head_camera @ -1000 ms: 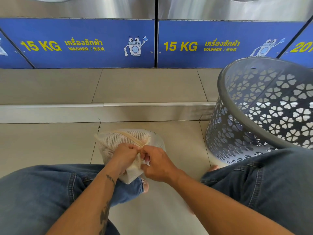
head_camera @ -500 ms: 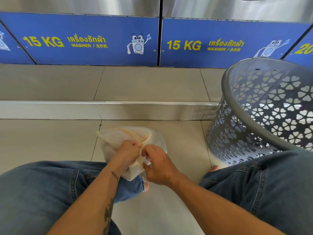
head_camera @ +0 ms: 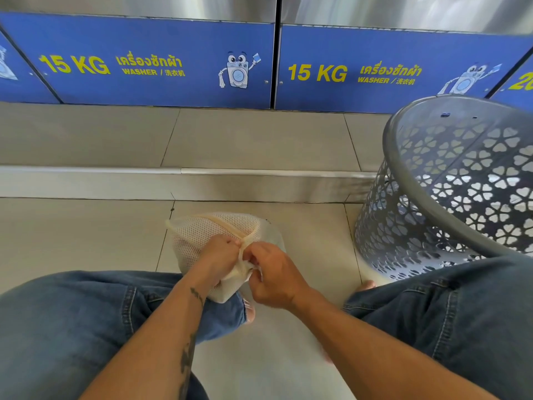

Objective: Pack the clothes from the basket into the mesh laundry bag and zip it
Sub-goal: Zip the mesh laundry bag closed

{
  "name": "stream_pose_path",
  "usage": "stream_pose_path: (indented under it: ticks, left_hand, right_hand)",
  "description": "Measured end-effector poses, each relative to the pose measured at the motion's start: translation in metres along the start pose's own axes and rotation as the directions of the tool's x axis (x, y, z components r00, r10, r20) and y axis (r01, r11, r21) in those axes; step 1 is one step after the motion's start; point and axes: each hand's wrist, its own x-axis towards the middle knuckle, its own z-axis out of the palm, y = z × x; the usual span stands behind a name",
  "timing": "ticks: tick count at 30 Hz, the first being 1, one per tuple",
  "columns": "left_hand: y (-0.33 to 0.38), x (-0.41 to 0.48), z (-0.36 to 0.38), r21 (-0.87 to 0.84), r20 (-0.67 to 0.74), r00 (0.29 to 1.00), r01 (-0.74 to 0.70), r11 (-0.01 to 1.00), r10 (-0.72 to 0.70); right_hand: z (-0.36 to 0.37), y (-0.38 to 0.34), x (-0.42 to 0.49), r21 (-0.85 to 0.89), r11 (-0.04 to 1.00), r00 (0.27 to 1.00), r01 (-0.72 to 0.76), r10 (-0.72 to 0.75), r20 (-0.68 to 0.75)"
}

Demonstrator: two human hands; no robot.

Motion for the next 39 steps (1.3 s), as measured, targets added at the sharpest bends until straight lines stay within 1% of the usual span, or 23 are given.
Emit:
stream_pose_path:
  ticks: [2, 7, 11, 15, 18, 21, 23, 27, 30, 32, 34, 36, 39]
  left_hand:
    - [0.0, 0.001, 0.0, -0.01, -0.005, 1.0, -0.001, 1.0, 0.001]
    - [0.002, 0.004, 0.002, -0.047, -0.035, 0.999, -0.006, 0.999, 0.005]
    - [0.002, 0.002, 0.003, -0.031, -0.056, 0.998, -0.032, 0.999, 0.031]
    - [0.004, -0.003, 0.003, 0.044, -0.115, 0.989, -0.093, 0.995, 0.098]
    - [0.01, -0.007, 0.002, 0.067, -0.155, 0.976, -0.144, 0.987, 0.153]
    - [0.013, -0.008, 0.004, 0.071, -0.175, 0.966, -0.182, 0.981, 0.192]
    - [0.017, -0.01, 0.003, 0.079, -0.182, 0.954, -0.226, 0.971, 0.237]
    - [0.027, -0.016, 0.002, 0.125, -0.138, 0.932, -0.319, 0.939, 0.335]
    - [0.026, -0.02, 0.006, 0.156, -0.103, 0.919, -0.362, 0.919, 0.38]
    - [0.025, -0.022, 0.008, 0.166, -0.104, 0.912, -0.378, 0.911, 0.397]
    - [0.023, -0.025, 0.008, 0.16, -0.114, 0.908, -0.384, 0.909, 0.404]
    - [0.02, -0.029, 0.007, 0.163, -0.101, 0.908, -0.387, 0.907, 0.406]
    - [0.015, -0.031, 0.003, 0.145, -0.017, 0.919, -0.388, 0.91, 0.394]
  right_hand:
    - [-0.001, 0.001, 0.0, 0.035, 0.999, 0.999, -0.034, 0.035, -0.029]
    - [-0.002, 0.003, -0.004, 0.129, 0.962, 0.968, -0.242, 0.249, -0.043]
    - [-0.006, 0.004, -0.006, 0.079, 0.958, 0.958, -0.277, 0.282, -0.057]
    - [-0.008, -0.001, -0.008, -0.008, 0.952, 0.951, -0.305, 0.304, -0.063]
    - [-0.008, -0.004, -0.014, -0.039, 0.928, 0.928, -0.37, 0.369, -0.046]
    - [-0.011, -0.008, -0.015, 0.0, 0.893, 0.893, -0.45, 0.45, -0.016]
    - [-0.017, -0.011, -0.012, 0.083, 0.867, 0.871, -0.492, 0.492, 0.018]
    - [-0.034, -0.012, -0.005, 0.25, 0.778, 0.816, -0.576, 0.562, 0.135]
    - [-0.038, -0.012, -0.005, 0.297, 0.697, 0.758, -0.653, 0.603, 0.25]
    - [-0.038, -0.014, -0.007, 0.326, 0.62, 0.701, -0.713, 0.623, 0.347]
    - [-0.035, -0.017, -0.008, 0.39, 0.504, 0.637, -0.77, 0.64, 0.429]
    - [-0.03, -0.017, -0.007, 0.447, 0.414, 0.6, -0.793, 0.659, 0.454]
    - [-0.025, -0.018, -0.003, 0.521, 0.307, 0.559, -0.796, 0.703, 0.44]
